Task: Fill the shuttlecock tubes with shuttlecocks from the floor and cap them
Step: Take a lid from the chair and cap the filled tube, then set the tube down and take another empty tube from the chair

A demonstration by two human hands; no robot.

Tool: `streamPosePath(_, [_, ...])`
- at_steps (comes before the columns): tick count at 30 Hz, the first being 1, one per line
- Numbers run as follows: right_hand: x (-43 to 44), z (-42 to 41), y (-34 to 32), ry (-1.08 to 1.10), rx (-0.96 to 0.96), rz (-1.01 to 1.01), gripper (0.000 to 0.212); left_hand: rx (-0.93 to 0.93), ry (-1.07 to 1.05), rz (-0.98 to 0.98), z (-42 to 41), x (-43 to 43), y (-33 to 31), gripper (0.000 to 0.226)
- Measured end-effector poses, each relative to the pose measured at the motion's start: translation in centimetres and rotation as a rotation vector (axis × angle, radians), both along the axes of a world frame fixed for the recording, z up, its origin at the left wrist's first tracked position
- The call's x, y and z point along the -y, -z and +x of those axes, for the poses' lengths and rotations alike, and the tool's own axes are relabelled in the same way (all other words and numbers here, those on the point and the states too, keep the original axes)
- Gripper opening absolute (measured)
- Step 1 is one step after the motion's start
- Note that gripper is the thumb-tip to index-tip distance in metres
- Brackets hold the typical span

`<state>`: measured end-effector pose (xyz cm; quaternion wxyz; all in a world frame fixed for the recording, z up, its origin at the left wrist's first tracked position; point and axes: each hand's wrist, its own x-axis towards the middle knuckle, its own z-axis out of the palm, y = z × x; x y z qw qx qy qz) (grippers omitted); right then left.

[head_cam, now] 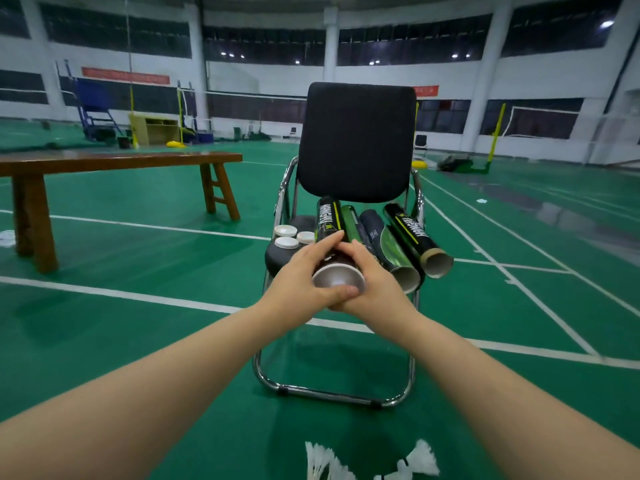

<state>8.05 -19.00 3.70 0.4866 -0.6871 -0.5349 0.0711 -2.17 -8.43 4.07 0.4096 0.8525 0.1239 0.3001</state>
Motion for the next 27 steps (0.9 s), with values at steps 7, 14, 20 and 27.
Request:
streamPosePath(7, [-3.2,5.9,2.1,0.211,0.466,-0.346,0.078,-0.062,0.045,-0.243,6.9,-4.0,4.0,0.104])
streamPosePath(14, [-8.3,9.9,4.3,0.383,0.838,-0.285,0.075,-0.073,0.033,-0.267,11.5,-9.1,5.8,0.104])
streamPosePath(20, [-10.5,12.5,5.2,0.42,0.835,-0.363,0.074,-0.101,0.015,-0.251,14.4,-12.0,7.0,0.108])
streamPosePath(27, [-10.7,14.4,5.9,0.497,0.98,-0.603,0.105,-0.133,-0.014,-0.235,16.1,-13.3,7.7,0.086])
